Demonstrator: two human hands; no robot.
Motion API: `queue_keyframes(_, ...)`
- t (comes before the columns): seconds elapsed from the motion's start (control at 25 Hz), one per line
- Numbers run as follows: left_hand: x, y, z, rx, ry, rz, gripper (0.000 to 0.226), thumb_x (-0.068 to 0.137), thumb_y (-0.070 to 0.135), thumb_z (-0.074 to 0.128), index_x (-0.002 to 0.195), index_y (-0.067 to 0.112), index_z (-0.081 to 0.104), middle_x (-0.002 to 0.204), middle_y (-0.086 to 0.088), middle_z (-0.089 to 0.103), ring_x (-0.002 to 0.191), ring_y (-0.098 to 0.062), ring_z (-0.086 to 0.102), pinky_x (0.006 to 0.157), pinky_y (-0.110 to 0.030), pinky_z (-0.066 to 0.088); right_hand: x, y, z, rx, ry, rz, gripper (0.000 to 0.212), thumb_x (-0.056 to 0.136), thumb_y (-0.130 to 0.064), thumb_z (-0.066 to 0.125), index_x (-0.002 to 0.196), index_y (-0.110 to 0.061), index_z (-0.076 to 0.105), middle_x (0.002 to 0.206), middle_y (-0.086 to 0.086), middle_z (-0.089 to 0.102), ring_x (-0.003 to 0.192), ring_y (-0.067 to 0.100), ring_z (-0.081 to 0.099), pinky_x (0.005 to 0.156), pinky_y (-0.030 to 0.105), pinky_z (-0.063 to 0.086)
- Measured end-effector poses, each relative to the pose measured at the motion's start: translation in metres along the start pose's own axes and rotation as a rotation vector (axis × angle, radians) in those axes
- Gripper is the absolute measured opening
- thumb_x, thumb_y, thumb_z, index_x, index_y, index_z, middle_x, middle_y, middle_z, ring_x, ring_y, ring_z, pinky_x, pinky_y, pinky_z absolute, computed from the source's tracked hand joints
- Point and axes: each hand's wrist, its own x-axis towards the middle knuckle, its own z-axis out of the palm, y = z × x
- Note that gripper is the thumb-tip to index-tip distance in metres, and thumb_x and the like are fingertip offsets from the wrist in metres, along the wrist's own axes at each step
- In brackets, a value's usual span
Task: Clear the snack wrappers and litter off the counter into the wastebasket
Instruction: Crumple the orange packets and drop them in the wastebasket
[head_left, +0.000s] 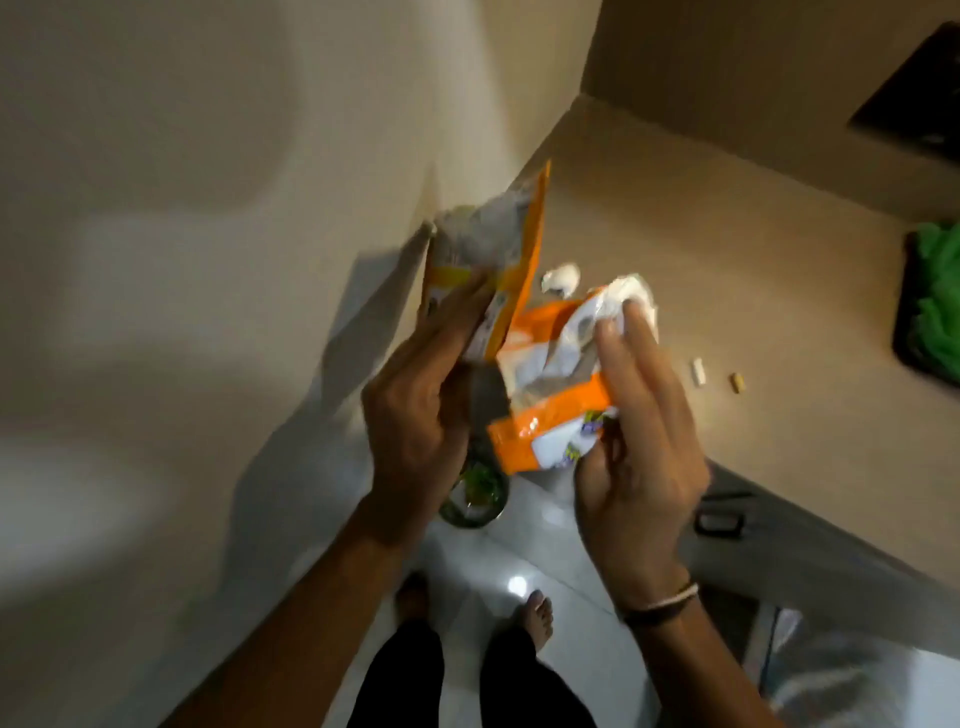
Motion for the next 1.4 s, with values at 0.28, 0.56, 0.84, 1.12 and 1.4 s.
queue_keyframes(0.28,-0.223,-0.068,-0.049,0.297,-0.174,-0.447,0.041,0.096,0.0,0.06,0.135,0.012,0.07,0.13,-0.005,0.074,0.114,-0.022,0.074,0.095,-0.032,0.059,-0.202,0.028,0.025,0.035,-0.734,0.571,0.077,0.086,-0.004,0.083,0.152,-0.027,0.049,0.15,0.003,0.061,0.134,0.023,0.063,0.108,0.044,0.057)
queue_keyframes(0.56,-0.318,-0.247,0.07,0.303,-0.587,-0.598,0.042,0.099,0.003,0.064,0.14,0.012,0.065,0.132,-0.014,0.073,0.113,-0.035,0.072,0.094,-0.048,0.06,-0.304,0.177,0.155,-0.288,-0.906,0.696,0.048,0.095,-0.008,0.069,0.139,-0.017,0.052,0.114,0.009,0.074,0.102,0.028,0.073,0.086,0.04,0.063)
queue_keyframes(0.84,-0.355,-0.4,0.157,0.228,-0.848,-0.566,0.055,0.107,0.017,0.052,0.16,0.011,0.037,0.16,-0.019,0.047,0.144,-0.042,0.049,0.114,-0.061,0.046,-0.364,0.296,0.267,-0.32,-1.154,0.408,0.078,0.102,-0.028,0.065,0.164,-0.008,0.023,0.167,0.019,0.037,0.151,0.041,0.044,0.122,0.051,0.044)
queue_keyframes(1.12,-0.354,-0.408,0.146,0.39,-1.189,-0.46,0.077,0.106,0.01,0.055,0.166,0.022,0.009,0.176,-0.01,0.012,0.159,-0.036,0.023,0.122,-0.062,0.034,-0.366,0.295,0.256,-0.526,-1.319,0.401,0.079,0.106,-0.046,0.051,0.167,-0.015,0.014,0.174,0.019,0.016,0.158,0.042,0.025,0.125,0.05,0.037)
queue_keyframes(1.4,-0.361,-0.424,0.18,0.358,-1.062,-0.323,0.065,0.095,0.003,0.069,0.152,-0.008,0.041,0.148,-0.038,0.051,0.124,-0.059,0.06,0.096,-0.066,0.054,-0.369,0.307,0.278,-0.478,-1.119,0.427,0.061,0.101,-0.038,0.065,0.152,-0.015,0.041,0.15,0.016,0.051,0.129,0.036,0.059,0.097,0.048,0.06)
